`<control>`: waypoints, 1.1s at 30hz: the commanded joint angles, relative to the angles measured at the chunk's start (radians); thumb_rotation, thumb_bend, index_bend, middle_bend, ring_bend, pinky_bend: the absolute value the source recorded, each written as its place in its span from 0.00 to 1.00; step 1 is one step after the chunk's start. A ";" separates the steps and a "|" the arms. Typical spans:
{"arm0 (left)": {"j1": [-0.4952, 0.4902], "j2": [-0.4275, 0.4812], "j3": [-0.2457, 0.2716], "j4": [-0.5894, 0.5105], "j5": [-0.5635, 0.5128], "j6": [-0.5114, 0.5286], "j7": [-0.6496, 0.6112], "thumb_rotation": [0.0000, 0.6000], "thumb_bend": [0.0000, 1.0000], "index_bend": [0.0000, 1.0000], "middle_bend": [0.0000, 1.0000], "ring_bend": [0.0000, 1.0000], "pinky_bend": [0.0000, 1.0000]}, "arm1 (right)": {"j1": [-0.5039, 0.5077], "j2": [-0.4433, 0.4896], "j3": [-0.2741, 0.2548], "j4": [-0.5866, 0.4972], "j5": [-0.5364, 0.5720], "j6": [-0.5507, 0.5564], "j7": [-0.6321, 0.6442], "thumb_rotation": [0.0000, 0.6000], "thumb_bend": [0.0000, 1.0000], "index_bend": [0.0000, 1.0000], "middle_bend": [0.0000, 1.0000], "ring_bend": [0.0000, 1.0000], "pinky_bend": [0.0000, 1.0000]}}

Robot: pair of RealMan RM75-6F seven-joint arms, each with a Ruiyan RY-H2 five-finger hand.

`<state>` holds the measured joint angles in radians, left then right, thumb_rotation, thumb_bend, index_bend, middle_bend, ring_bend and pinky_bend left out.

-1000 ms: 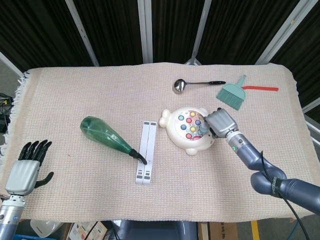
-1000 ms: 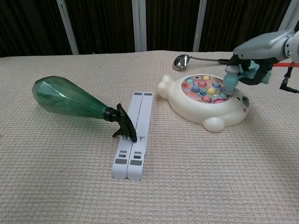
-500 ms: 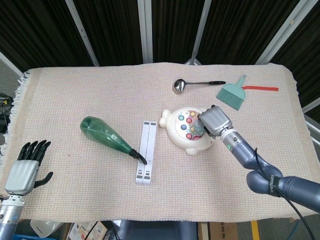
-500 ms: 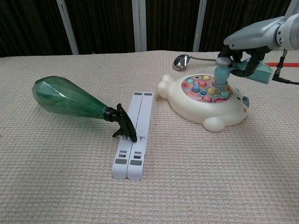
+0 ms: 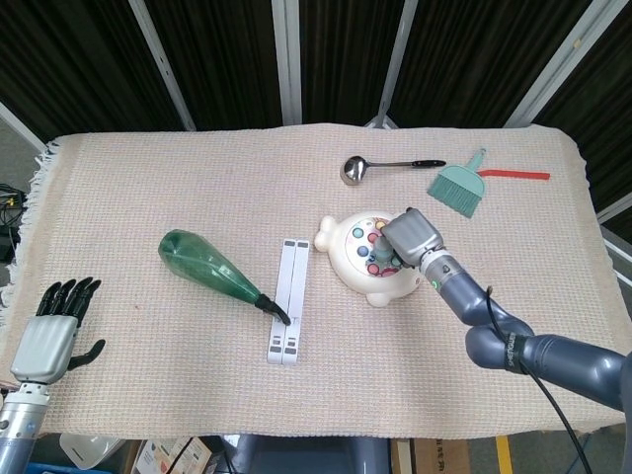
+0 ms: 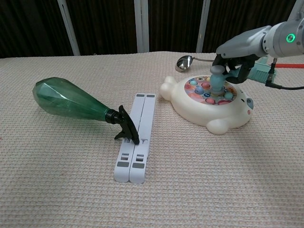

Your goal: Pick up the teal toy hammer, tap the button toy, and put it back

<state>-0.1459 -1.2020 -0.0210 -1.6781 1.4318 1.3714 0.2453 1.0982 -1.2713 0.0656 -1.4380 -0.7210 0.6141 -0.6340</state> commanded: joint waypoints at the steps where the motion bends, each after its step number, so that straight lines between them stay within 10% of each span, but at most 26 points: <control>1: 0.000 -0.001 -0.001 0.002 -0.001 0.000 -0.001 1.00 0.26 0.00 0.02 0.00 0.00 | 0.010 -0.002 -0.013 -0.001 0.016 0.008 -0.007 1.00 0.85 1.00 0.86 0.67 0.31; 18: 0.017 0.015 0.003 -0.006 0.013 0.039 -0.009 1.00 0.26 0.00 0.02 0.00 0.00 | -0.126 0.187 -0.025 -0.208 -0.081 0.178 0.146 1.00 0.85 1.00 0.86 0.67 0.31; 33: 0.032 0.040 0.012 -0.067 0.044 0.077 0.045 1.00 0.26 0.00 0.02 0.00 0.00 | -0.386 0.076 -0.112 0.045 -0.290 0.220 0.468 1.00 0.85 0.86 0.82 0.57 0.28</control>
<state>-0.1152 -1.1643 -0.0092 -1.7419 1.4735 1.4459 0.2865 0.7488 -1.1614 -0.0335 -1.4458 -0.9758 0.8310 -0.2064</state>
